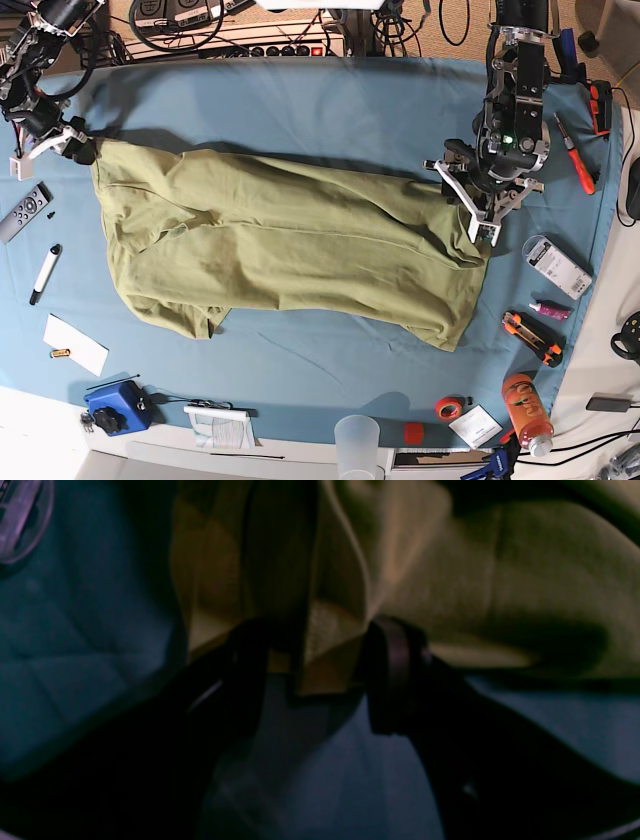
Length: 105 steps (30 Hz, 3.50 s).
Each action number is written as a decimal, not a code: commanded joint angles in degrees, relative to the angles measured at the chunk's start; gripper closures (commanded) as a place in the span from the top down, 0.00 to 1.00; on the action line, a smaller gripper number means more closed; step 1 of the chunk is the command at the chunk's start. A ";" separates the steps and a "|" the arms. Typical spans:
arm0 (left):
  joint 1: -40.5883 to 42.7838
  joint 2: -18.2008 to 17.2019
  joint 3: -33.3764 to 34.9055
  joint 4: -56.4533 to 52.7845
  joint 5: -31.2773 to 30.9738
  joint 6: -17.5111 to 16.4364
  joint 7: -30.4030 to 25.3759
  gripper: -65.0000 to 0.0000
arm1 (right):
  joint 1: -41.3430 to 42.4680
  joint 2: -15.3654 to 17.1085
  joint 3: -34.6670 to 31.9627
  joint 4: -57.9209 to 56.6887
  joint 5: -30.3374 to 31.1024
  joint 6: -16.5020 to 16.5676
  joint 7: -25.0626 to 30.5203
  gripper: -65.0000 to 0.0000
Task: Layout the t-shirt on the table in an organized manner, then fold the t-shirt properly
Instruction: 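Grasp the shirt edge again with both grippers and smooth it, then pull the grasped shirt edge with both grippers to straighten it, then move the right gripper to the shirt hem corner and grasp it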
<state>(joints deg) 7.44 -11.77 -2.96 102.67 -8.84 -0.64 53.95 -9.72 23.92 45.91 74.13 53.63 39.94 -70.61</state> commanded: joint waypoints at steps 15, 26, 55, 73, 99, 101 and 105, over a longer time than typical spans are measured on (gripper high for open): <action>-0.63 -0.46 -0.22 0.44 1.14 0.70 0.07 0.34 | 0.59 -0.57 -6.19 0.59 1.99 0.06 -2.19 0.11; -0.61 -0.48 -0.24 0.92 2.67 0.87 3.74 0.00 | 5.42 -0.22 0.22 1.62 -3.74 0.06 1.38 0.00; 10.71 -0.76 -0.24 15.30 5.64 -0.63 12.46 0.00 | -0.46 8.02 3.69 1.62 3.26 0.06 -7.72 0.00; 13.68 -0.76 -0.24 15.91 5.68 -0.59 12.79 0.46 | -2.34 8.90 3.72 1.62 7.78 0.06 -9.39 0.33; 18.49 -0.76 -0.24 26.18 17.11 4.48 14.69 0.46 | 13.00 14.03 3.65 1.62 11.32 0.06 -8.24 0.33; 19.65 -0.76 -0.24 28.61 17.18 4.50 13.57 0.46 | 14.47 14.03 3.65 1.62 11.19 0.06 -8.24 0.33; 20.22 -0.76 -0.24 29.75 19.47 4.48 11.06 0.46 | 16.17 14.01 3.65 1.62 10.78 0.06 -8.22 0.33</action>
<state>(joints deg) 27.46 -12.23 -3.07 131.41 9.85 3.62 65.76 5.58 36.01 49.12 74.89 63.05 39.94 -80.03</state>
